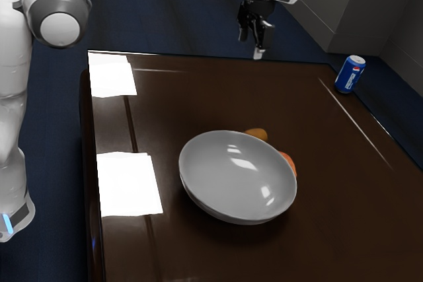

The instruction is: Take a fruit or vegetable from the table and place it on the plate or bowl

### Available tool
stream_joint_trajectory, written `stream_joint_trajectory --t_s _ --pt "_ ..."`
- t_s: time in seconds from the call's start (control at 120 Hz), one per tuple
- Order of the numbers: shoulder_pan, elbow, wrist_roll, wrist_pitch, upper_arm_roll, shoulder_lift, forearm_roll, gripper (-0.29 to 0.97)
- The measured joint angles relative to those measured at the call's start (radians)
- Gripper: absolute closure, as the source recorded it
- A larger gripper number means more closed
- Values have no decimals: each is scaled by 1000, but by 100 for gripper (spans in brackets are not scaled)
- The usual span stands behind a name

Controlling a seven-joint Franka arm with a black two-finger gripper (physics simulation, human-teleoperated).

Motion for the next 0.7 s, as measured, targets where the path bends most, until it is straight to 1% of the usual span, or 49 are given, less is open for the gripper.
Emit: stream_joint_trajectory --t_s 0.233,0.283,0.325,0.367,0.55,0.608,0.7 --pt "5 30 40 17 -4 9 8 0" --pt "-3 50 47 15 -33 13 9 0" --pt "-21 57 52 14 -56 37 9 0" --pt "-29 41 53 13 -67 58 6 0" --pt "-17 -5 58 86 -57 151 -60 0" --pt "-16 -19 57 110 -56 163 -77 1" --pt "-5 -78 57 148 -50 160 -96 1"
